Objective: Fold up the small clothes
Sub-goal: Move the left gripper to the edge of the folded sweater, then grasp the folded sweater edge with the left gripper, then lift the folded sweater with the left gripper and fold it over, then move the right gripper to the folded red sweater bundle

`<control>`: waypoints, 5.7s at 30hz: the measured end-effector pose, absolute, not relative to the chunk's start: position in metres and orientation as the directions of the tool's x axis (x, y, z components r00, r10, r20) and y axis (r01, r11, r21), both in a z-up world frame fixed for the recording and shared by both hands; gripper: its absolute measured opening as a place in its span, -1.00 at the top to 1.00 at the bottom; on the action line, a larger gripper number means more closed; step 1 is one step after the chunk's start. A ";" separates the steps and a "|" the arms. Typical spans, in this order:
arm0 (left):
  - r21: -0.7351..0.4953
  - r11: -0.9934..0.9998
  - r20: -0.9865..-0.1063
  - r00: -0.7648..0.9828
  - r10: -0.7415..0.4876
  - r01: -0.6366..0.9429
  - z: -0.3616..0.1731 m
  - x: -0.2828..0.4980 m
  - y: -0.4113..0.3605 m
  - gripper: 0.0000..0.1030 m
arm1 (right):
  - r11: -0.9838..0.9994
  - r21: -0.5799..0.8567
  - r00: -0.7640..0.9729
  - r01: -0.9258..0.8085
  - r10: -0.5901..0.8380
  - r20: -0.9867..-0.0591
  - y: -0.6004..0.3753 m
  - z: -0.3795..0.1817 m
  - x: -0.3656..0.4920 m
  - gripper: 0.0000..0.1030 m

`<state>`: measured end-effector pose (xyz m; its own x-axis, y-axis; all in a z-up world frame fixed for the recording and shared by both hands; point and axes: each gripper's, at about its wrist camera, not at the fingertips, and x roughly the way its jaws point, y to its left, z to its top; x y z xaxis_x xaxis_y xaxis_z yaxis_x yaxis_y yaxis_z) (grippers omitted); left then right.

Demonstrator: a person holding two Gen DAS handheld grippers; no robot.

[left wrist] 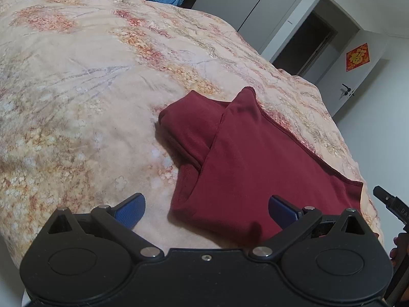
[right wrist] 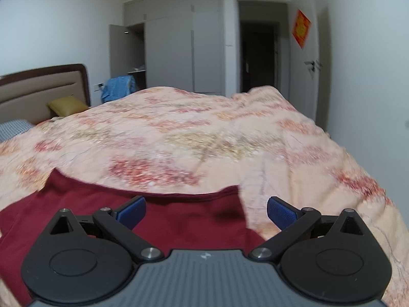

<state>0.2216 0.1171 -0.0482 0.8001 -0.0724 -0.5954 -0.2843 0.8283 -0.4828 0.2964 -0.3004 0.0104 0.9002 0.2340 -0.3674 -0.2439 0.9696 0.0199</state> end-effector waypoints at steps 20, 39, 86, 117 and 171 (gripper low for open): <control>-0.451 0.842 -0.611 0.790 -0.049 -0.297 -0.059 0.230 0.115 -0.99 | 0.887 -0.181 0.856 -0.424 0.327 -0.400 -0.188 -0.059 0.243 -1.00; -0.366 0.882 -0.591 0.806 0.027 -0.298 -0.067 0.219 0.093 -0.99 | 0.953 -0.074 0.924 -0.293 0.263 -0.277 -0.195 -0.103 0.218 -0.99; -0.636 0.755 -0.388 0.912 -0.131 -0.161 -0.076 0.257 0.105 -0.64 | 0.951 -0.047 0.928 -0.306 0.287 -0.239 -0.198 -0.110 0.213 -0.99; -0.438 0.884 -0.444 0.895 -0.052 -0.166 -0.017 0.276 0.085 0.64 | 0.928 -0.022 0.832 -0.373 0.324 -0.450 -0.223 -0.065 0.207 -1.00; -0.376 0.916 -0.483 0.815 -0.322 0.139 0.007 0.282 -0.041 -0.98 | 0.988 -0.149 0.865 -0.046 -0.035 -0.500 -0.319 -0.071 0.130 -1.00</control>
<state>0.2820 -0.0408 0.0066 0.8146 -0.3217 -0.4826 0.1391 0.9162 -0.3759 0.1304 -0.3190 -0.0711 0.8654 -0.0346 -0.4999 -0.0464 0.9878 -0.1485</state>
